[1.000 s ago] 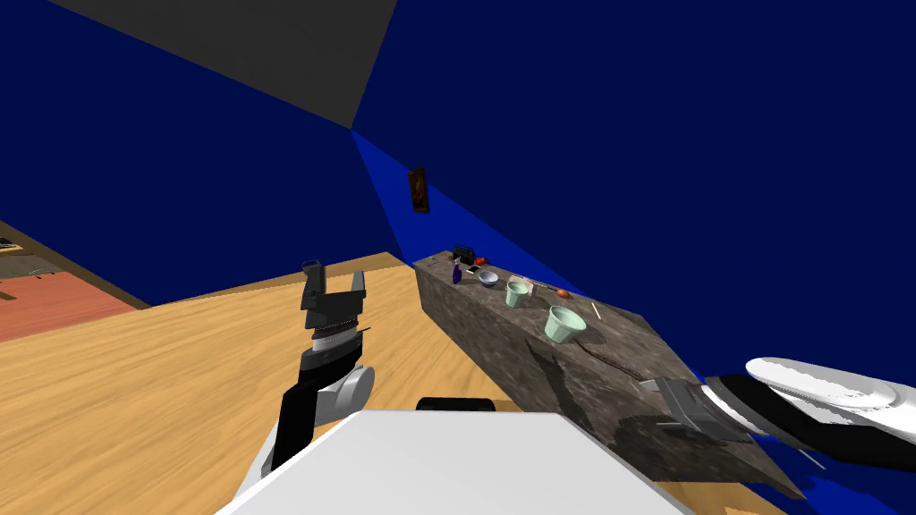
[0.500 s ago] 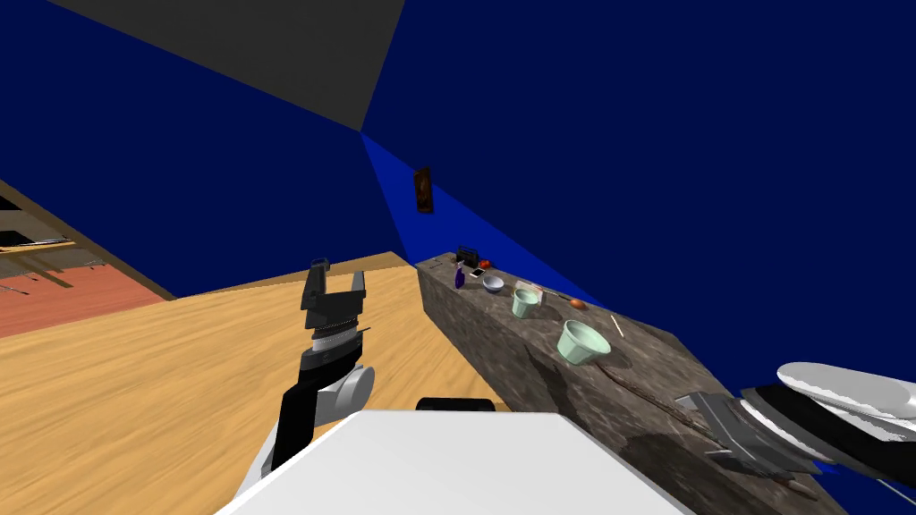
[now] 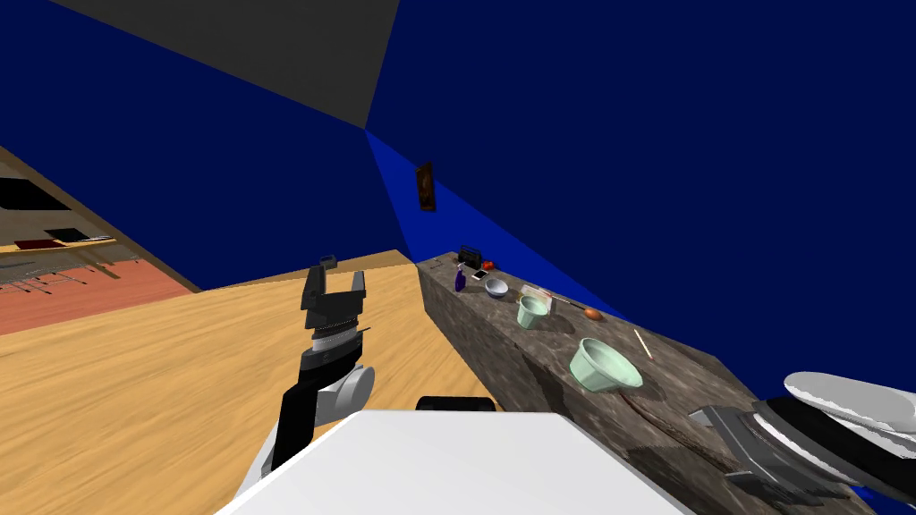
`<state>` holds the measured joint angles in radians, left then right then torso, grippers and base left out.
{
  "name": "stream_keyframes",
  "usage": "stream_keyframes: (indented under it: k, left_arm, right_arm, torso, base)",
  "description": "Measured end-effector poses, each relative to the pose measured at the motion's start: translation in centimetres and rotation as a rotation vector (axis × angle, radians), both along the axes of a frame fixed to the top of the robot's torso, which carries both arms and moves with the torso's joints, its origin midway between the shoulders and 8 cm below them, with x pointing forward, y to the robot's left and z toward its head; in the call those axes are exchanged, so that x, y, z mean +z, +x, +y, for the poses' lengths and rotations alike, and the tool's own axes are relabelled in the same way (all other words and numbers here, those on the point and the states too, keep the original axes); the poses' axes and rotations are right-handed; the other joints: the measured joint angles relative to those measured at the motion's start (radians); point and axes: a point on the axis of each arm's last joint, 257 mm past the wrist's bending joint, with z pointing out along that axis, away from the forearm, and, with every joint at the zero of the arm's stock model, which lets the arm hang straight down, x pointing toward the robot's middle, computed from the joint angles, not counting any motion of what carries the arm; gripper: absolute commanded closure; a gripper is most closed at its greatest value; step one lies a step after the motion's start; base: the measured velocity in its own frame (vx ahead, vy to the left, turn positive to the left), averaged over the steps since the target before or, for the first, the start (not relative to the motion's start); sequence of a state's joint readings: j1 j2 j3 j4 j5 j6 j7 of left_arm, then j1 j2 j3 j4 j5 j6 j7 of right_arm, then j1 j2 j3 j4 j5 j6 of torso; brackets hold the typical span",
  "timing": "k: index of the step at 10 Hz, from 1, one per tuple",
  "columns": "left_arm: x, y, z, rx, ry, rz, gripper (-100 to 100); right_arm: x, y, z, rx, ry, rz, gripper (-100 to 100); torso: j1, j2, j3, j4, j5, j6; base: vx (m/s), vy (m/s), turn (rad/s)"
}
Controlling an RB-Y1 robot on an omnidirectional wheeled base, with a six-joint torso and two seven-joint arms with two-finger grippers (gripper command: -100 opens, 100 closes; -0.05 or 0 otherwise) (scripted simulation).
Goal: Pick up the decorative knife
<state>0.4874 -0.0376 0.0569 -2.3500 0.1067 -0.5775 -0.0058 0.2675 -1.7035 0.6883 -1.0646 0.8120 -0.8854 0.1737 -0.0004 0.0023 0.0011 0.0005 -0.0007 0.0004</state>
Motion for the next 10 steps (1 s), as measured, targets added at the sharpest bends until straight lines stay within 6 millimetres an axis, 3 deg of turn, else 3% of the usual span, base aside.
stream_keyframes:
  k: [8,9,10]
  left_arm:
    - [0.0,0.0,0.0,0.000,0.000,0.000,0]
    - [0.0,0.0,0.0,0.000,0.000,0.000,0]
    - [0.0,0.0,0.0,0.000,0.000,0.000,0]
  right_arm:
    - [-1.9,0.8,0.9,-0.086,-0.002,-0.003,-100]
    - [-1.9,0.8,0.9,-0.090,-0.002,-0.004,100]
    - [-1.9,0.8,0.9,-0.089,-0.002,-0.004,100]
  torso:
    - [-0.001,0.004,0.003,0.001,0.000,0.001]
    - [0.000,0.002,0.002,0.001,0.000,0.002]
    - [0.000,0.001,0.001,0.001,0.000,0.002]
  base:
    - [-0.077,-0.021,0.087]
    - [-0.005,-0.001,-0.004]
    - [0.000,0.000,0.000]
